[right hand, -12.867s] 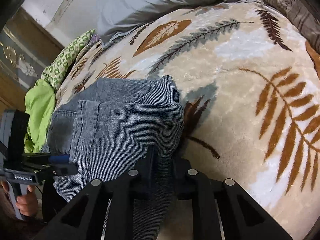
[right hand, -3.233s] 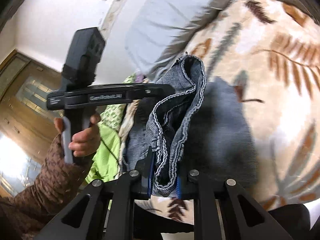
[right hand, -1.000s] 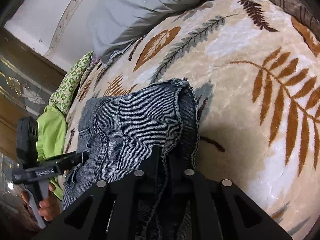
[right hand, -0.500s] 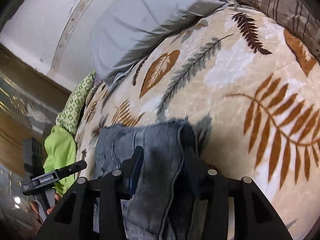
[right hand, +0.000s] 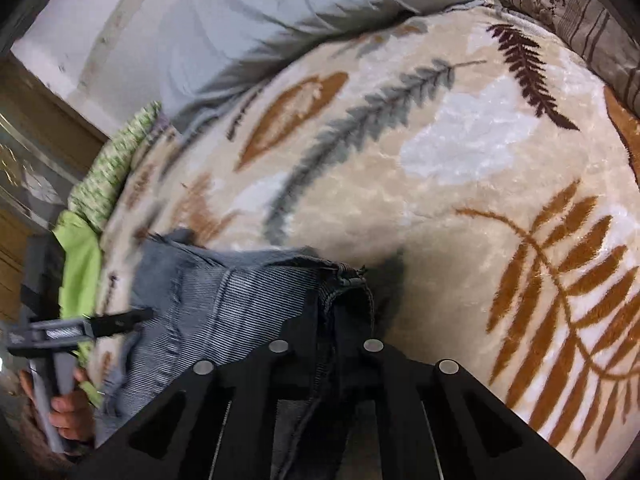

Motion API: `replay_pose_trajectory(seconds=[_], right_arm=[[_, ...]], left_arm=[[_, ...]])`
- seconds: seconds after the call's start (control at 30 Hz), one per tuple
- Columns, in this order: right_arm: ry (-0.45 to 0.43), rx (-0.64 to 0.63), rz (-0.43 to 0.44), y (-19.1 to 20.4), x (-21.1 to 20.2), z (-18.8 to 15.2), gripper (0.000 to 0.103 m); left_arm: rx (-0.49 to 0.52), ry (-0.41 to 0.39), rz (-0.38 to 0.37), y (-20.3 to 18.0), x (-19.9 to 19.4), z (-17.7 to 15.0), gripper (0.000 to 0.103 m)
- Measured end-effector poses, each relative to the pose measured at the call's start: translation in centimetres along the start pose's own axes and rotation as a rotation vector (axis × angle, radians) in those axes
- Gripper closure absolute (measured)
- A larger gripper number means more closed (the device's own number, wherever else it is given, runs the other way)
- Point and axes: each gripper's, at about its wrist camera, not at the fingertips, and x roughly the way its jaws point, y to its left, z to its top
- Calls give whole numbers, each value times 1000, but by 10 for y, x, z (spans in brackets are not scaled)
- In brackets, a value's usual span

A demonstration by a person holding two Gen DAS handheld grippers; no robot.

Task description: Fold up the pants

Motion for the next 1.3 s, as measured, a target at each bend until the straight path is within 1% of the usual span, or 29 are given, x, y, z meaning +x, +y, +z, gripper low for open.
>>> replay_pose_trajectory(seconds=[0.03, 0.1, 0.13, 0.2, 0.27, 0.3, 0.43, 0.47, 0.5, 0.53, 0.57, 0.6, 0.63, 0.67, 0.7, 0.77, 0.83, 0.9, 0.97, 1.0, 1.03, 1.07, 1.13, 1.23, 1.27, 1.3], right_arm=[[1, 11, 6, 0, -2, 1, 97], [-7, 20, 37, 2, -11, 1, 90], [-12, 26, 65, 3, -20, -3, 89], [-7, 31, 112, 6, -32, -11, 86], [-3, 26, 147, 9, -47, -25, 76], [2, 24, 162, 11, -52, -32, 76], [18, 3, 198, 23, -66, -57, 76], [21, -19, 190, 28, -67, -62, 76], [24, -45, 161, 32, -67, -67, 76], [28, -81, 102, 36, -65, -72, 76], [34, -98, 67, 36, -62, -75, 76], [46, -117, 22, 36, -57, -79, 76], [53, -127, -2, 34, -55, -82, 79], [59, -142, -12, 33, -51, -86, 79], [50, -152, -18, 33, -49, -89, 79], [40, -165, -30, 34, -49, -90, 79], [42, -160, -32, 35, -51, -89, 79], [46, -137, -9, 32, -56, -86, 77], [12, -90, 48, 26, -68, -79, 71], [-10, -63, 69, 21, -72, -76, 61], [-28, -22, 88, 12, -76, -72, 49], [-31, 11, 104, 5, -76, -69, 44], [-23, 74, 139, -10, -70, -66, 44], [11, 154, 190, -29, -53, -67, 44], [18, 176, 217, -32, -48, -68, 43], [16, 196, 266, -35, -45, -68, 43]], left_arm=[[-5, 6, -10, 2, -2, 0, 24], [-13, 11, -13, 4, -9, -1, 26], [-14, 12, -17, 5, -14, -4, 26], [-1, 13, -56, 6, -27, -15, 27], [26, 6, -89, 5, -40, -32, 27], [42, -1, -101, 5, -47, -41, 27], [95, -14, -105, 3, -61, -72, 27], [108, -14, -102, 2, -61, -80, 27], [122, -14, -88, 1, -58, -87, 26], [142, -14, -63, -1, -53, -93, 26], [166, -19, -35, -3, -48, -99, 25], [184, -29, -1, -4, -41, -105, 22], [195, -37, 18, -5, -37, -108, 21], [206, -49, 35, -5, -33, -111, 16], [209, -58, 46, -5, -31, -112, 12], [209, -65, 50, -4, -30, -110, 10], [192, -52, 33, -2, -30, -108, 11], [184, -40, 14, 1, -35, -106, 11], [175, -42, -11, 5, -46, -102, 12], [169, -58, -22, 7, -52, -101, 12], [158, -72, -32, 10, -58, -97, 12], [146, -76, -41, 13, -60, -92, 12], [100, -64, -76, 20, -61, -81, 12], [32, -26, -129, 27, -53, -69, 12], [17, -11, -137, 28, -48, -66, 12], [10, 6, -145, 27, -43, -63, 12]])
